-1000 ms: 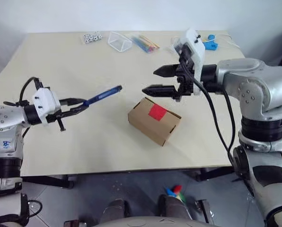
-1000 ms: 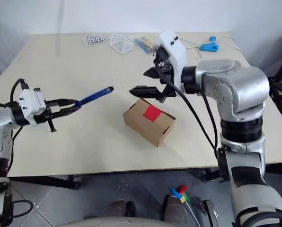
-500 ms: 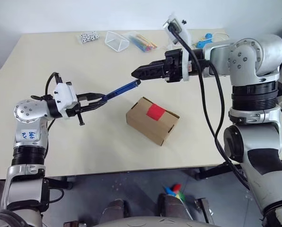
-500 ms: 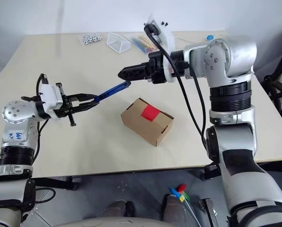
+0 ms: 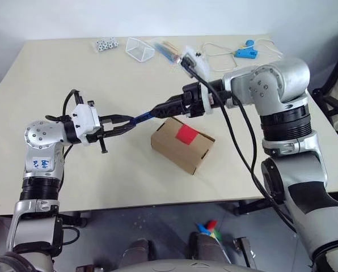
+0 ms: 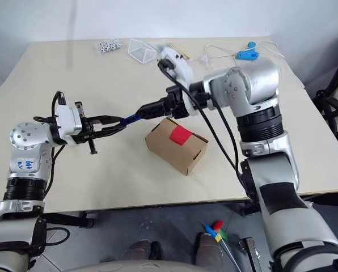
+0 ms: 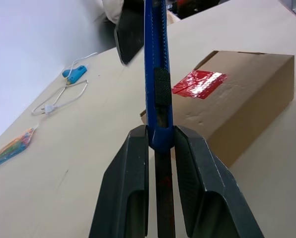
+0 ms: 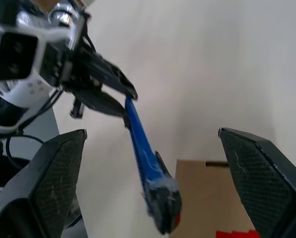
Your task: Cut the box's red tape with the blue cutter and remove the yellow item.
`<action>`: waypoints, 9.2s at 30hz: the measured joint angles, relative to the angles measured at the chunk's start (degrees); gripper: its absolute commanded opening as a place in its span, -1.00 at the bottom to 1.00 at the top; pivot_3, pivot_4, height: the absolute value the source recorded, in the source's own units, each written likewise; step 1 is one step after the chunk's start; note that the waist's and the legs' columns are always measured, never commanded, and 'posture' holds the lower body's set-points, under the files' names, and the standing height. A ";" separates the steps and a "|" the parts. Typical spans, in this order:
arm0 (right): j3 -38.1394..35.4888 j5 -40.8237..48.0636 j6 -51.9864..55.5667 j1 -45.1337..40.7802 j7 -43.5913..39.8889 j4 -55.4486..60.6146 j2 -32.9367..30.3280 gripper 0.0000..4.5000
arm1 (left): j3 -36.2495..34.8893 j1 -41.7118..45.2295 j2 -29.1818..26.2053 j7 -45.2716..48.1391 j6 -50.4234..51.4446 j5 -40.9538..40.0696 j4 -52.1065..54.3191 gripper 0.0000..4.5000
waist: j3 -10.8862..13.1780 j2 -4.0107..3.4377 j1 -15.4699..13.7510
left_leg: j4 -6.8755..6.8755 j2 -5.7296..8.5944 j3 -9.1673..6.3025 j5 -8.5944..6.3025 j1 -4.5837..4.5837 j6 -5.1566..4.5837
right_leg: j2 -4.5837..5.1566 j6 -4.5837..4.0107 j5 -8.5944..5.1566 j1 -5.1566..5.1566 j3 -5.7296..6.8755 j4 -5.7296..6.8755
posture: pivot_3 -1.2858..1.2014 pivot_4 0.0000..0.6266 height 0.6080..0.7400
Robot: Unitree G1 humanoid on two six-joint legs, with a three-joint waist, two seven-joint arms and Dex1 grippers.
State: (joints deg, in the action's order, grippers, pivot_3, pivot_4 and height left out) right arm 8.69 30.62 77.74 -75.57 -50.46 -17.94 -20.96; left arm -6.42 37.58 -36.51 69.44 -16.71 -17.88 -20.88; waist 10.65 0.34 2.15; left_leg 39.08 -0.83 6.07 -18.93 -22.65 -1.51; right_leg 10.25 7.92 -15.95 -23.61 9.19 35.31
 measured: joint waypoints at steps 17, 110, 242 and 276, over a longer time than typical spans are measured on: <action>0.36 0.86 -1.62 -2.55 -3.25 -2.51 -1.05 -0.93 | -0.05 -0.68 -0.38 -1.27 1.14 0.01 0.37 -0.65 | 0.00 0.01 -0.06 | 0.01 0.00 -0.03 0.00 -0.01 0.00 | 0.00 0.00 0.00 0.01 0.02 0.00 | 0.03 -0.52 1.00; -18.13 6.44 13.50 19.99 21.31 36.02 -13.53 -0.93 | 20.02 18.02 8.68 1.09 39.79 9.44 -4.03 -1.00 | -0.02 0.02 -0.76 | 0.20 0.04 -0.13 0.01 -0.33 -0.01 | -0.02 0.03 0.01 -0.08 0.07 -0.12 | 0.03 -0.52 1.00; 11.80 -6.51 -8.92 4.68 -6.36 14.84 -25.09 -0.93 | 25.19 25.57 8.77 0.46 45.34 13.98 -11.16 -1.00 | -0.39 0.15 -1.85 | 1.00 0.01 -0.01 0.04 -0.33 -0.21 | 0.06 -0.02 0.04 0.05 -0.20 0.23 | 0.03 -0.52 1.00; 16.30 -18.49 -18.83 3.61 -14.86 2.73 -21.85 -0.93 | 25.02 25.84 8.42 0.45 46.13 13.98 -10.66 -1.00 | -0.38 0.14 -1.55 | 0.99 0.01 -0.02 0.04 -0.33 -0.21 | 0.06 -0.02 0.04 0.04 -0.19 0.27 | 0.03 -0.52 1.00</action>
State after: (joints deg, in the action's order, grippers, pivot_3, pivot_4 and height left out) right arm 24.99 12.14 58.92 -71.97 -65.32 -15.21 -42.81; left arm 18.60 63.41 -28.08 69.88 29.42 -3.90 -31.54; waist 10.27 0.48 0.60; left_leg 40.07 -0.82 6.06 -18.88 -22.98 -1.72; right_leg 10.31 7.90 -15.91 -23.57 9.00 35.57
